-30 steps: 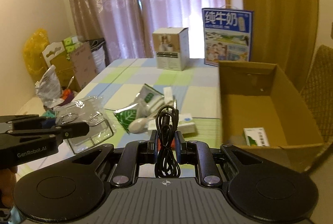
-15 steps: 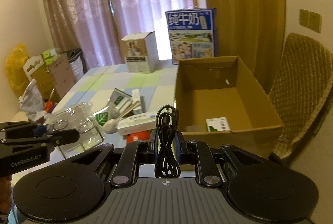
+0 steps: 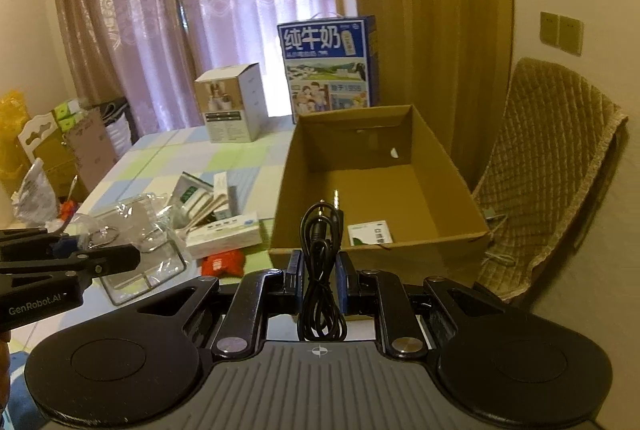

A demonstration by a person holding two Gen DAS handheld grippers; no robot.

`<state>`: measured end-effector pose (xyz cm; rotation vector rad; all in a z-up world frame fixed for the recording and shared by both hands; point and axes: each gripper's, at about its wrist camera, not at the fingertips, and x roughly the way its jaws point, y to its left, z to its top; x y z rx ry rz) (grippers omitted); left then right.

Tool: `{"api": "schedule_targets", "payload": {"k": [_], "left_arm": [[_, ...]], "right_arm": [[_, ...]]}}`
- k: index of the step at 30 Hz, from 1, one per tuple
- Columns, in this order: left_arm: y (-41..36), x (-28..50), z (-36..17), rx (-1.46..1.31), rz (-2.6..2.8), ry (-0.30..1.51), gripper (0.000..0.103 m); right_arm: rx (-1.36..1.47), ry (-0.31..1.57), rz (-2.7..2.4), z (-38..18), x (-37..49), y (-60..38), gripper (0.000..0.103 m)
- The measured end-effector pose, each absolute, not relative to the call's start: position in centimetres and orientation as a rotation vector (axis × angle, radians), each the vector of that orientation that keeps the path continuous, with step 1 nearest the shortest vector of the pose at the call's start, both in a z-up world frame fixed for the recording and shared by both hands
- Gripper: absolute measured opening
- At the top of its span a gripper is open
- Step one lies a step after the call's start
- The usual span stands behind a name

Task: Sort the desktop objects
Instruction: 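Lift the cable and bottle and carry both toward the cardboard box, then lower the cable and bottle into the cardboard box and open both tools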

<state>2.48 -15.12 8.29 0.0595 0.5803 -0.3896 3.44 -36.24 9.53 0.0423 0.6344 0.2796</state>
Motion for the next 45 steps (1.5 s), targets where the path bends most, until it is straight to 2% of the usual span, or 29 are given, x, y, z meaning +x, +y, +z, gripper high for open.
{"api": "schedule_targets", "payload": {"k": [27,45], "left_arm": [[-21.6,5.6,7.3,0.078,-0.487,0.598,0.023],[-24.7,10.7,6.9,0.041,-0.5,0.595,0.023]], "right_arm": [[0.035,0.655,0.204,8.8,6.5,-40.7,0.013],[0.0,0.657,0.219,8.3,12.4,-41.1,0.013]]}}
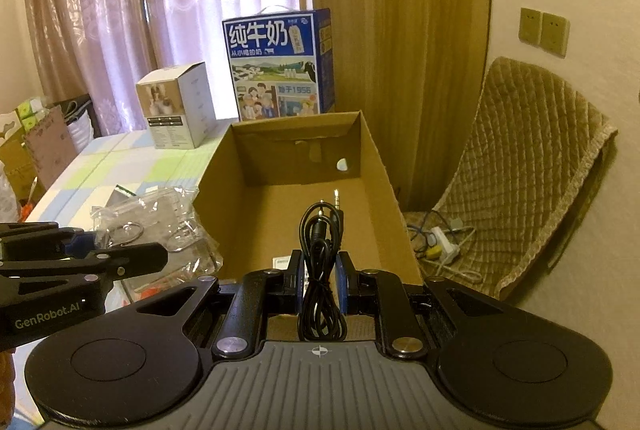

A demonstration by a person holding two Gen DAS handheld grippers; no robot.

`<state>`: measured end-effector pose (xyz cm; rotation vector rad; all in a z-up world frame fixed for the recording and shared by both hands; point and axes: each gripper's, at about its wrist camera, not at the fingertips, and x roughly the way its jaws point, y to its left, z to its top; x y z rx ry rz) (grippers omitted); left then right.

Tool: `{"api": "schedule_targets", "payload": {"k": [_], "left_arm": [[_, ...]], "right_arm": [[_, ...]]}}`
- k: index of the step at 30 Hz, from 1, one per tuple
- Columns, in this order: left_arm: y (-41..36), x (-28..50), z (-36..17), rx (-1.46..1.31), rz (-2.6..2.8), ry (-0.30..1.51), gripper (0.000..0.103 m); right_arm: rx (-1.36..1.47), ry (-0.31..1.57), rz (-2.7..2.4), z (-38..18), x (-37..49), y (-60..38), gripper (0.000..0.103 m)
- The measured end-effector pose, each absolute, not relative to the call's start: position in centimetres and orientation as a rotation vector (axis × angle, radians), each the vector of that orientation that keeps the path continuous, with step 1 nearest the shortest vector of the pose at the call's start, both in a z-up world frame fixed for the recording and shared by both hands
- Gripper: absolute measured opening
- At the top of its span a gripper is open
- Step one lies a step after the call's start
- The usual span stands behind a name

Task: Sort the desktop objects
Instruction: 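Lower the cable and bottle into the cardboard box and open both tools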

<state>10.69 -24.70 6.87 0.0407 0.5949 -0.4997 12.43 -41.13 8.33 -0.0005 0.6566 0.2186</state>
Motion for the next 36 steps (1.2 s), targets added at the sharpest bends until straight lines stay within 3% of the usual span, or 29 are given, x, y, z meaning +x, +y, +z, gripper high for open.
{"api": "schedule_targets", "payload": {"k": [13,16,36], "left_arm": [[-26.2,15.0,5.0,-0.008,-0.512,0.623,0.023],[-26.6,15.7,4.9,0.01,-0.517,0.624,0.031],[-22.5,14.0,5.2,-0.057,-0.448,0.607,0.032]], "right_arm": [[-0.018,0.671,0.232,7.1,16.6,-41.2,0.013],[-0.016,0.676,0.224,6.8,17.1,-41.5,0.013],[-0.016,0.657,0.26,6.4,18.4,-39.8,0.013]]}}
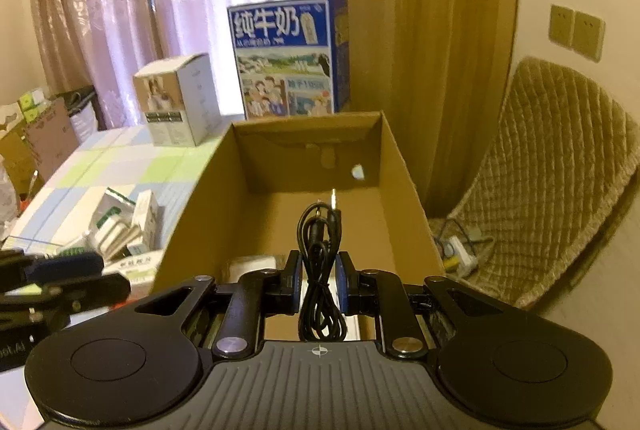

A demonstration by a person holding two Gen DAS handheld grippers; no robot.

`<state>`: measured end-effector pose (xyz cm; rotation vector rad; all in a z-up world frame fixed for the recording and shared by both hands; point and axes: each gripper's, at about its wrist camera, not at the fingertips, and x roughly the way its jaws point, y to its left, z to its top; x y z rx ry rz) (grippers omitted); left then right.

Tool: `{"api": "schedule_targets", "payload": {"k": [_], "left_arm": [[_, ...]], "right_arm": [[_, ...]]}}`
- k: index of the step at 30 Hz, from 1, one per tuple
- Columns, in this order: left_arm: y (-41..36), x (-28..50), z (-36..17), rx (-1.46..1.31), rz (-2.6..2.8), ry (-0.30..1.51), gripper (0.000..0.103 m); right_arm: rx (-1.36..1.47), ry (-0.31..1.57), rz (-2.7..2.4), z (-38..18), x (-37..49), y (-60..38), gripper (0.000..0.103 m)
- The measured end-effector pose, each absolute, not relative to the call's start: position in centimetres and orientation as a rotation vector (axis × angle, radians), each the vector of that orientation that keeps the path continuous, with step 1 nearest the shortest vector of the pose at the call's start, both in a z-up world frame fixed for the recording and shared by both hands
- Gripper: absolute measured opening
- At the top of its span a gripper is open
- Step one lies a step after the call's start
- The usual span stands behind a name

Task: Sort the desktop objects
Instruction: 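Lower the cable and bottle into the cardboard box and open both tools, then withdraw both tools from the cardboard box back over the table items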

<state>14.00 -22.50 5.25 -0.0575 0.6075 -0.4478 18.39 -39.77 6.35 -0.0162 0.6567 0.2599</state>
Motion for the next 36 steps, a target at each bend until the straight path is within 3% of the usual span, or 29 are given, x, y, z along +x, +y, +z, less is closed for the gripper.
{"api": "schedule_targets", "payload": {"k": [4,12,19,29,31,36], "left_arm": [[-22.1,13.8,5.2,-0.057,-0.437,0.61,0.032],[-20.8,13.0,4.8,-0.069,-0.414,0.623,0.033],[-19.9,11.8,5.0,-0.073,-0.403,0.631,0.034],[-17.6,9.0,6.2,-0.066,-0.364,0.617,0.045],[-17.0,8.5,6.4,-0.068,-0.348,0.617,0.047],[-15.6,7.4,6.8,-0.064,-0.318,0.613,0.063]], "right_arm": [[0.015,0.621,0.234,6.9,18.2,-40.3,0.03],[0.063,0.648,0.214,6.6,16.1,-41.4,0.036],[0.072,0.665,0.239,6.8,13.1,-40.3,0.056],[0.054,0.686,0.273,7.6,10.1,-37.8,0.094],[0.054,0.693,0.277,7.6,9.7,-37.5,0.096],[0.03,0.711,0.289,7.8,8.6,-36.3,0.101]]}}
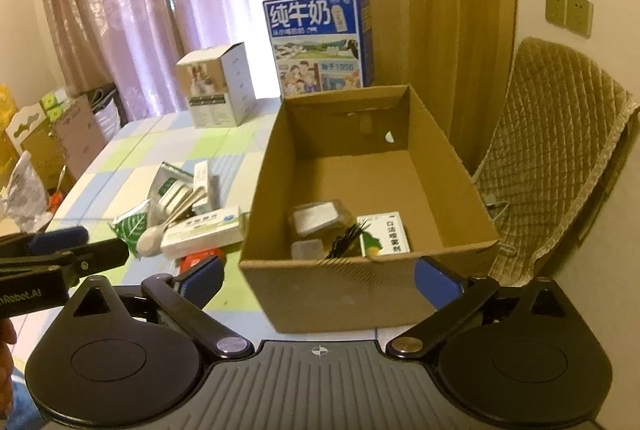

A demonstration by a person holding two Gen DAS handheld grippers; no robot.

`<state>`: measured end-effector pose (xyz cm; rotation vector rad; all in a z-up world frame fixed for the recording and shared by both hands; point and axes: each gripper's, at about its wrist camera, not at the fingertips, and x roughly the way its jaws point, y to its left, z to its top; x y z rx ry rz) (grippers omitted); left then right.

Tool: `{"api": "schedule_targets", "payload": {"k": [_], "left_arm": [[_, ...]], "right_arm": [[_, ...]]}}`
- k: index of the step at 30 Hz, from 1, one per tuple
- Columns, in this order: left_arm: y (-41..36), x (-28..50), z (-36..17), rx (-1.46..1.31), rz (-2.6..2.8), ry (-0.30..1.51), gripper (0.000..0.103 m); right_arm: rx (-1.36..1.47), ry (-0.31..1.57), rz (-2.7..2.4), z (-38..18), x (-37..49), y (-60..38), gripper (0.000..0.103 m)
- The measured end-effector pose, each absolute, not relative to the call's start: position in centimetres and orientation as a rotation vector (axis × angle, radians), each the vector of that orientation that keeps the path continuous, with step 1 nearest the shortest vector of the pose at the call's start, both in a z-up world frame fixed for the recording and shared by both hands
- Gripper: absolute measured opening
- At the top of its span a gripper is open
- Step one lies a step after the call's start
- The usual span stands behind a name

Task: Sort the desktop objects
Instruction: 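Withdraw both tools from the cardboard box back over the table items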

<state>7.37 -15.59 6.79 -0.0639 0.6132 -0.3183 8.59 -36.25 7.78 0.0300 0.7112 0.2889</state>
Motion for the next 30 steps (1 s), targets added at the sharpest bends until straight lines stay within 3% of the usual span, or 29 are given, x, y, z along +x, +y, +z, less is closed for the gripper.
{"api": "schedule_targets", "payload": {"k": [3,6,14,30], "left_arm": [[-14.7,6.7,7.0,-0.071,-0.303,0.609,0.079],[-13.9,6.0,7.1,-0.071,-0.3,0.61,0.087],[-12.3,4.7,6.9,-0.04,-0.262,0.609,0.101],[-8.7,3.3,6.4,-0.008,-0.192,0.606,0.102]], "right_arm": [[0.016,0.715,0.302,7.8,7.9,-35.5,0.101],[0.008,0.72,0.31,7.8,7.5,-34.8,0.101],[-0.03,0.744,0.333,7.5,6.5,-33.1,0.101],[-0.071,0.778,0.387,6.4,5.4,-30.2,0.101]]}}
